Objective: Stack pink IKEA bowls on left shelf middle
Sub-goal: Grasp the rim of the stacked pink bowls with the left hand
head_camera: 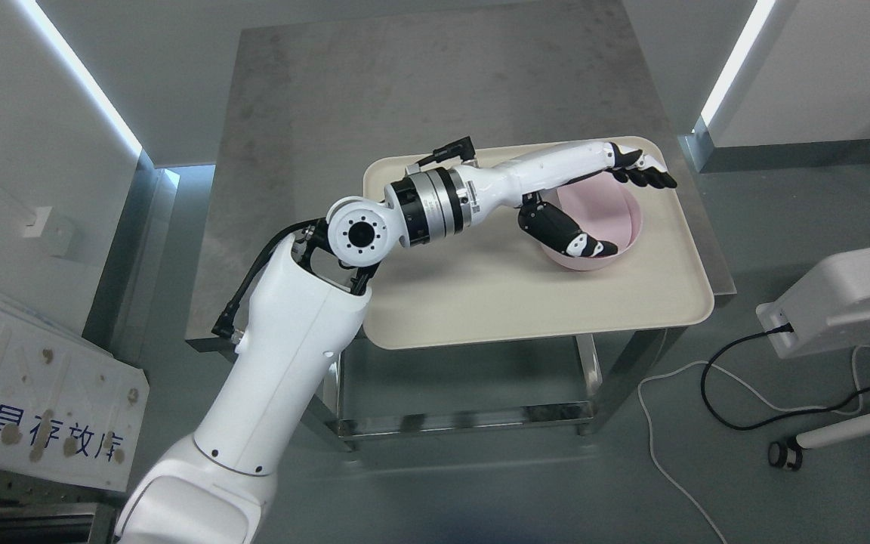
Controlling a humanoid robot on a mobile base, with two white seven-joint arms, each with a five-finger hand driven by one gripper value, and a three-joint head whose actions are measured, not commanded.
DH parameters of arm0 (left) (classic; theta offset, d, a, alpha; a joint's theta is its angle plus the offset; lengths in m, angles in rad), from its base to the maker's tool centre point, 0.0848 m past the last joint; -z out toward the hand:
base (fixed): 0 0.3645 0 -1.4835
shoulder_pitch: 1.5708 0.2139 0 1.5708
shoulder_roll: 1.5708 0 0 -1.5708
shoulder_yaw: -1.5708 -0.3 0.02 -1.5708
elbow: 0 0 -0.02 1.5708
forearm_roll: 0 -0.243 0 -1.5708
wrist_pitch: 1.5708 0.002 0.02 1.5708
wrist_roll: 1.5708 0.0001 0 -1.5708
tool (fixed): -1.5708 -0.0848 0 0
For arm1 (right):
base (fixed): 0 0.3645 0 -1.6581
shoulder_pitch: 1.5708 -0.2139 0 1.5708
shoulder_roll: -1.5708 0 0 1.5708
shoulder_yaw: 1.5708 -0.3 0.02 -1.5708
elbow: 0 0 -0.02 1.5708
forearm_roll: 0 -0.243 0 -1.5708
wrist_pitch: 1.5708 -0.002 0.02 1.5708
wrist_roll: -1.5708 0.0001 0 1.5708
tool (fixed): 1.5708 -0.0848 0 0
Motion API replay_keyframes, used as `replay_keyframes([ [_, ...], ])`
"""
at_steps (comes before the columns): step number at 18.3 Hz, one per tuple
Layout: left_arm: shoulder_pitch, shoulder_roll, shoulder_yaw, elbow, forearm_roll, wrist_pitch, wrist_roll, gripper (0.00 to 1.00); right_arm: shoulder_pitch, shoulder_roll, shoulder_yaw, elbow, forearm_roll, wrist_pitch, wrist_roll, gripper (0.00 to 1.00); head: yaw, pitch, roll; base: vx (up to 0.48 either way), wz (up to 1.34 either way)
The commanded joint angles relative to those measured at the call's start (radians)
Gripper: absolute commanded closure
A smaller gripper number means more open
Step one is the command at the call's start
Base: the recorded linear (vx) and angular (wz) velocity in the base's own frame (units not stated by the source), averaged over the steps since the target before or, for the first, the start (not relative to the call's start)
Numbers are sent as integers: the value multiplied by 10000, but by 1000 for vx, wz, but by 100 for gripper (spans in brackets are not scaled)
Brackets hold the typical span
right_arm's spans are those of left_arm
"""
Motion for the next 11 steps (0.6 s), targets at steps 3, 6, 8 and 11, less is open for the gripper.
replay_keyframes([
  [3, 741, 285, 245, -364, -2709, -71, 26, 31, 0, -175, 0, 0, 0, 2, -45, 0, 0, 0, 0, 0, 0],
  [6, 741, 377, 138, -379, -2801, -71, 41, 31, 0, -175, 0, 0, 0, 2, -60, 0, 0, 0, 0, 0, 0],
  [8, 741, 378, 123, -409, -2878, -117, 26, 31, 0, -175, 0, 0, 0, 2, -45, 0, 0, 0, 0, 0, 0],
  [11, 649, 301, 123, -410, -3427, -332, 26, 32, 0, -175, 0, 0, 0, 2, -60, 0, 0, 0, 0, 0, 0],
])
